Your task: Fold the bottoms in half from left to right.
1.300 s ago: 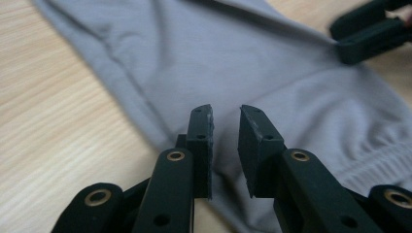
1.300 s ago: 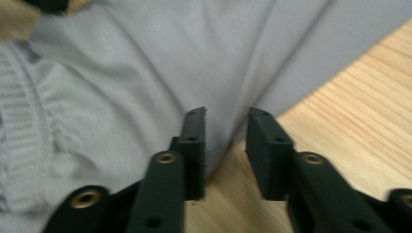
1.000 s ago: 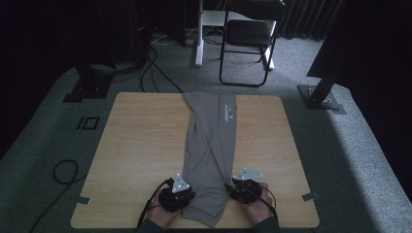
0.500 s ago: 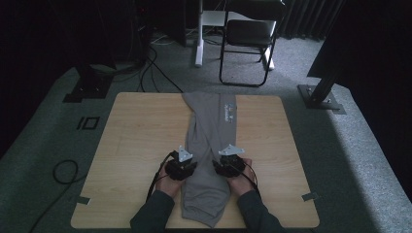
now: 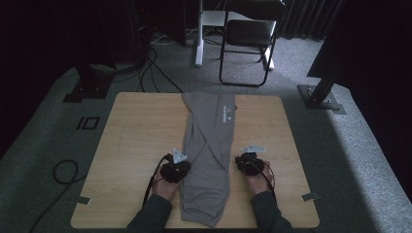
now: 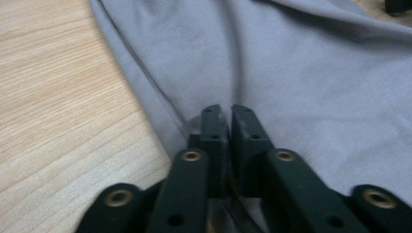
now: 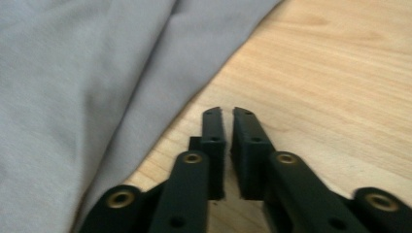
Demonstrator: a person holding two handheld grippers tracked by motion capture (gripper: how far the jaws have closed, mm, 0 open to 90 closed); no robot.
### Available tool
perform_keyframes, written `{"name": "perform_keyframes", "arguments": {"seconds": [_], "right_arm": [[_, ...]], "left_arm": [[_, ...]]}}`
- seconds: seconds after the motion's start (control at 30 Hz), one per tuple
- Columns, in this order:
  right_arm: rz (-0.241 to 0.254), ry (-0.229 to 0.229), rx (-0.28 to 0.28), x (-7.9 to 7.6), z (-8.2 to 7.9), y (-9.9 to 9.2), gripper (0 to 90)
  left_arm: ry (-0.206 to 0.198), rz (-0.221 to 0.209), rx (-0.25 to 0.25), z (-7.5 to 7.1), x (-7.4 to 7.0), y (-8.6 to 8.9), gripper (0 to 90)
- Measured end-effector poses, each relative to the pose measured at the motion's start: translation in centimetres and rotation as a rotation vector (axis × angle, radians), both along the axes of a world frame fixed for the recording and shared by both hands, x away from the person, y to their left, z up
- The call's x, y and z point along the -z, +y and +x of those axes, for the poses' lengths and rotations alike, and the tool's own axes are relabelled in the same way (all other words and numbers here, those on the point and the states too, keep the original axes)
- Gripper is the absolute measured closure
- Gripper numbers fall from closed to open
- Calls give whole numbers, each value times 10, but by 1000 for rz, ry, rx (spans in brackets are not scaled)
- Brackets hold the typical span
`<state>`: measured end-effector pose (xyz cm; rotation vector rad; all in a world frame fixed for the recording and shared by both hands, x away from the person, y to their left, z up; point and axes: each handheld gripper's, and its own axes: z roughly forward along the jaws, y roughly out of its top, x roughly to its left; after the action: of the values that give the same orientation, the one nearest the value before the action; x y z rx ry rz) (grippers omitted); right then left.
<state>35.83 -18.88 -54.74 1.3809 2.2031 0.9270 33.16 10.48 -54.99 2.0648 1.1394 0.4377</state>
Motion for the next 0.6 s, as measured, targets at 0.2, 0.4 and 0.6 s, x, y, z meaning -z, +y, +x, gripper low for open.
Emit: {"name": "perform_keyframes", "arguments": {"seconds": [0.2, 0.4, 0.6], "right_arm": [[73, -77, -99, -17, 6, 20, 606], [42, -73, -177, -15, 30, 64, 580], [-73, -36, -132, -1, 49, 80, 813]], "left_arm": [[-63, -5, -11, 20, -11, -2, 724], [-33, 56, -32, 48, -6, -11, 722], [-34, 95, -61, 50, 0, -12, 893]]}}
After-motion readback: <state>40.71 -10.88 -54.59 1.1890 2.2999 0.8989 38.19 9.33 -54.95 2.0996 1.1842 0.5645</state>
